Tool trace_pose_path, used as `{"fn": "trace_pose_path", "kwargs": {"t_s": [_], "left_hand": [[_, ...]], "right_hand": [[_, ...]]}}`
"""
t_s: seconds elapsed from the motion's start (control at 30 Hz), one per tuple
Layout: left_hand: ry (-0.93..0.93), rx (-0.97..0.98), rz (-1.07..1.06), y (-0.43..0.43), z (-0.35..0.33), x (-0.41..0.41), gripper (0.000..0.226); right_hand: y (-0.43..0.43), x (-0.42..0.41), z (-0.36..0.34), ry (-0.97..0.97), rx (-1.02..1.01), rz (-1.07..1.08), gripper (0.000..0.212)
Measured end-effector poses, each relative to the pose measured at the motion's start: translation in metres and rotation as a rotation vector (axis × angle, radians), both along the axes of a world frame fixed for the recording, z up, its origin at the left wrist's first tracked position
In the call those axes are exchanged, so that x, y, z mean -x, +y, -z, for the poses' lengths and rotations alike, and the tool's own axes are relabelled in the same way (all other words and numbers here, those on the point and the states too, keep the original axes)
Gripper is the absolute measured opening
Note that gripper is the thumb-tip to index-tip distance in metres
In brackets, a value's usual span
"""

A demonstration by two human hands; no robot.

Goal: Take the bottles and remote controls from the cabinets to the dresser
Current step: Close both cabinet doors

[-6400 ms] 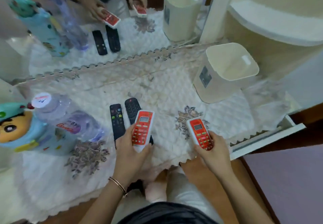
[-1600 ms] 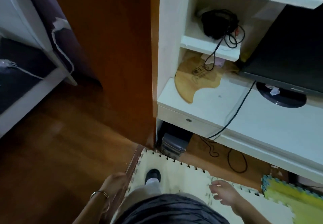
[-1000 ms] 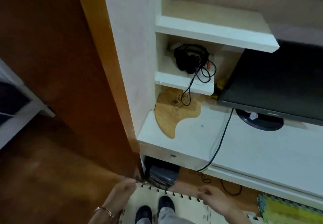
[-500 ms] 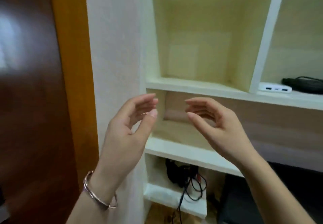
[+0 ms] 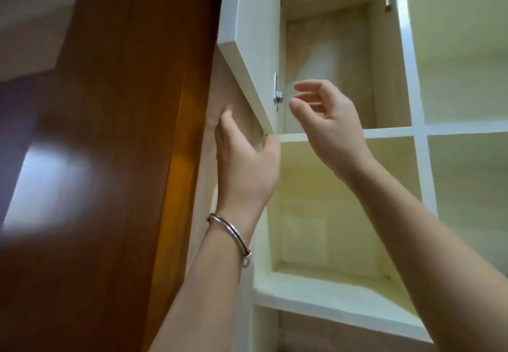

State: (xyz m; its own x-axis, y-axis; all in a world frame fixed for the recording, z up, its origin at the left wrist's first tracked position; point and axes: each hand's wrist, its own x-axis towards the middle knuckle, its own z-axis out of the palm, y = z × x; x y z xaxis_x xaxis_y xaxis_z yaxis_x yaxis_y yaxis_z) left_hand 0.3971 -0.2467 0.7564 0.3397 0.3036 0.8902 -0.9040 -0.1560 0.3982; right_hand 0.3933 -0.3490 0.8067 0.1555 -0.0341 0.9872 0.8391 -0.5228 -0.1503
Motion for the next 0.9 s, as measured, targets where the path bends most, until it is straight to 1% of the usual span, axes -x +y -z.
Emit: {"fn": "trace_pose_path", "kwargs": {"t_s": [0.07, 0.13, 0.2, 0.3, 0.37, 0.43, 0.5, 0.57, 0.63, 0.73, 0.83, 0.9], "left_hand": [[-0.022, 0.036, 0.043, 0.0, -0.018, -0.002, 0.067], [-0.093, 0.071, 0.14, 0.002, -0.033, -0.002, 0.065], [-0.167, 0.063, 0.175, 0.005, -0.04, -0.001, 0.059], [-0.215, 0.079, 0.21, 0.009, -0.044, -0.002, 0.05], [-0.222, 0.095, 0.277, 0.008, -0.044, -0.006, 0.05], [-0.234, 0.036, 0.298, 0.001, -0.044, -0.005, 0.052], [-0.235, -0.077, 0.311, -0.013, -0.043, -0.001, 0.054], [-0.217, -0.16, 0.254, -0.03, -0.045, 0.0, 0.056], [-0.245, -0.235, 0.171, -0.048, -0.047, -0.002, 0.058], [-0.298, -0.281, 0.066, -0.064, -0.051, -0.011, 0.059], [-0.374, -0.353, -0.021, -0.073, -0.049, -0.023, 0.067], [-0.389, -0.407, -0.071, -0.082, -0.05, -0.031, 0.071]], "right_hand": [[0.007, 0.0, -0.021, 0.006, 0.006, 0.001, 0.028], [0.013, 0.003, -0.037, 0.029, -0.011, -0.046, 0.03], [0.017, 0.012, -0.051, 0.043, -0.047, -0.115, 0.029], [0.018, 0.031, -0.066, 0.035, -0.065, -0.197, 0.021], [0.017, 0.042, -0.073, 0.03, -0.045, -0.241, 0.024], [0.015, 0.052, -0.076, 0.014, -0.028, -0.243, 0.033], [0.008, 0.057, -0.078, -0.031, -0.074, -0.216, 0.037], [-0.008, 0.058, -0.077, -0.078, -0.188, -0.198, 0.04], [-0.033, 0.053, -0.072, -0.089, -0.245, -0.156, 0.045], [-0.06, 0.044, -0.065, -0.091, -0.21, -0.079, 0.051], [-0.072, 0.04, -0.069, -0.124, -0.217, 0.018, 0.05], [-0.085, 0.034, -0.07, -0.12, -0.242, 0.065, 0.047]]}}
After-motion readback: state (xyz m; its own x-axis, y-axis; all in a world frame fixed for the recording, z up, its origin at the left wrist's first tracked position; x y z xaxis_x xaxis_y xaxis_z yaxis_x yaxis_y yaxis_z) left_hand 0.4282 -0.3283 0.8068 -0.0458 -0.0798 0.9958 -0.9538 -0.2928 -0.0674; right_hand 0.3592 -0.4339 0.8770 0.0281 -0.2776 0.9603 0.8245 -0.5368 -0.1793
